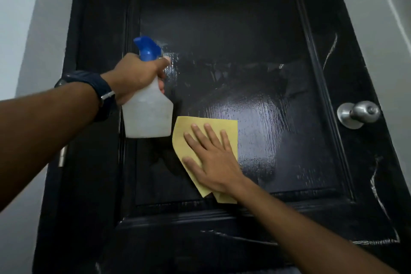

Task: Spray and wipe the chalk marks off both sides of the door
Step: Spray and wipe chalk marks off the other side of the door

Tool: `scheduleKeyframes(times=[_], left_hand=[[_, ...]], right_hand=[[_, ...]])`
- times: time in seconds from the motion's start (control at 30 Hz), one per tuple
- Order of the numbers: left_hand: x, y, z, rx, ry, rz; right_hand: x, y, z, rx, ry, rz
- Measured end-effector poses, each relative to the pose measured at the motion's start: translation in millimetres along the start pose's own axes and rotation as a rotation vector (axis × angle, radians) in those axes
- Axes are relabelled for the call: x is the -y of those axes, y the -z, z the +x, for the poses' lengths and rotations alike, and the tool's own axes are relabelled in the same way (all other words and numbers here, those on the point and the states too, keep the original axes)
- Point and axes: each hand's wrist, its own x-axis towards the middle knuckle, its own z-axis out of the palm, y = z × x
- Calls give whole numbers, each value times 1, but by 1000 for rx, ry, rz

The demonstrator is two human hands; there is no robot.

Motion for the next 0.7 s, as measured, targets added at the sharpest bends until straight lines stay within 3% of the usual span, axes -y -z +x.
scheduleKeyframes(times=[0.17, 0.3, 0.47, 0.63, 0.7], left_hand=[[-3, 10, -4, 5, 4, 29], [-2, 19, -12, 33, 16, 40], [6, 32, -17, 34, 20, 65], [15, 39, -6, 11, 20, 60], [20, 40, -3, 6, 19, 86]], right_hand=[[35, -20, 7, -46, -168, -4], [41, -30, 6, -82, -204, -80], [47, -23, 15, -47, -224, 17], [11, 25, 115, -75, -254, 40], [-8, 53, 161, -12, -227, 36]])
